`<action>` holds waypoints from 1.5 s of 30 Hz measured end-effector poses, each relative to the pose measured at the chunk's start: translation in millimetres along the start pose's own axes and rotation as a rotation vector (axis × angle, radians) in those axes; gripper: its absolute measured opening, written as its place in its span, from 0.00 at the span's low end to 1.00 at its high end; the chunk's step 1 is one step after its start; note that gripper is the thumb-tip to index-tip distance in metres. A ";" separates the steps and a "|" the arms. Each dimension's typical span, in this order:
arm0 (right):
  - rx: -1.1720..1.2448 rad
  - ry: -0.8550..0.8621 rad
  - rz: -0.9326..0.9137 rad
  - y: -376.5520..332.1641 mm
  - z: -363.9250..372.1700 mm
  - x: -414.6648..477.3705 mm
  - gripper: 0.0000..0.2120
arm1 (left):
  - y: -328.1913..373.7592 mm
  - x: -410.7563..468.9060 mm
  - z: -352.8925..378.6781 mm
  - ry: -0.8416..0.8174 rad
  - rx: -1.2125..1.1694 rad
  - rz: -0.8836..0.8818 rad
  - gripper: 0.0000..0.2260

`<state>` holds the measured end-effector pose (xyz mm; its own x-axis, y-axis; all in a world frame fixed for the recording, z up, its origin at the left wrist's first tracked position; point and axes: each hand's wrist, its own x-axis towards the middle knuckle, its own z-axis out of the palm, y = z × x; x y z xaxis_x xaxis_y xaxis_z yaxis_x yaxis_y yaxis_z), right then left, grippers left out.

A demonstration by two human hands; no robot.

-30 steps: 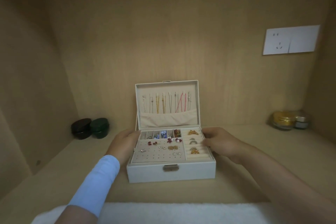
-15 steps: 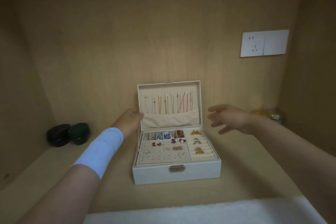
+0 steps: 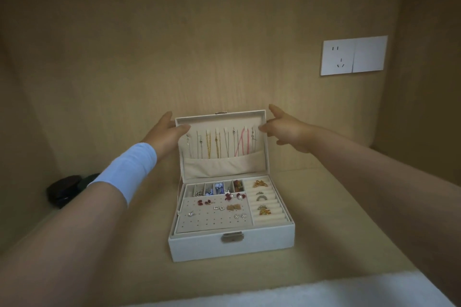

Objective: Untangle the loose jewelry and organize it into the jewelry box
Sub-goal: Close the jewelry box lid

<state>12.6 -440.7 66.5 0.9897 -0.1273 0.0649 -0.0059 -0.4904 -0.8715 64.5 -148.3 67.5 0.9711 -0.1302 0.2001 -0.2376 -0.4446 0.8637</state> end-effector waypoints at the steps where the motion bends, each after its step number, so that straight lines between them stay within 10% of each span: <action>1: 0.005 0.028 -0.005 0.3 -0.2 -1.4 0.39 | 0.0 -1.1 -4.1 0.006 -0.028 0.005 0.37; 12: -0.089 0.290 -0.321 20.9 30.7 -99.6 0.15 | -6.3 -90.5 -3.6 0.131 0.256 0.202 0.12; 45: -0.244 0.200 -0.152 77.5 81.2 -175.8 0.21 | -48.1 -177.2 53.8 -0.051 0.940 0.202 0.28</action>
<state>-150.3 -386.3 -51.9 0.9345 -0.1918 0.2997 0.0812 -0.7051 -0.7045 -97.4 -151.6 -34.3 0.9127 -0.3108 0.2654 -0.3436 -0.9351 0.0867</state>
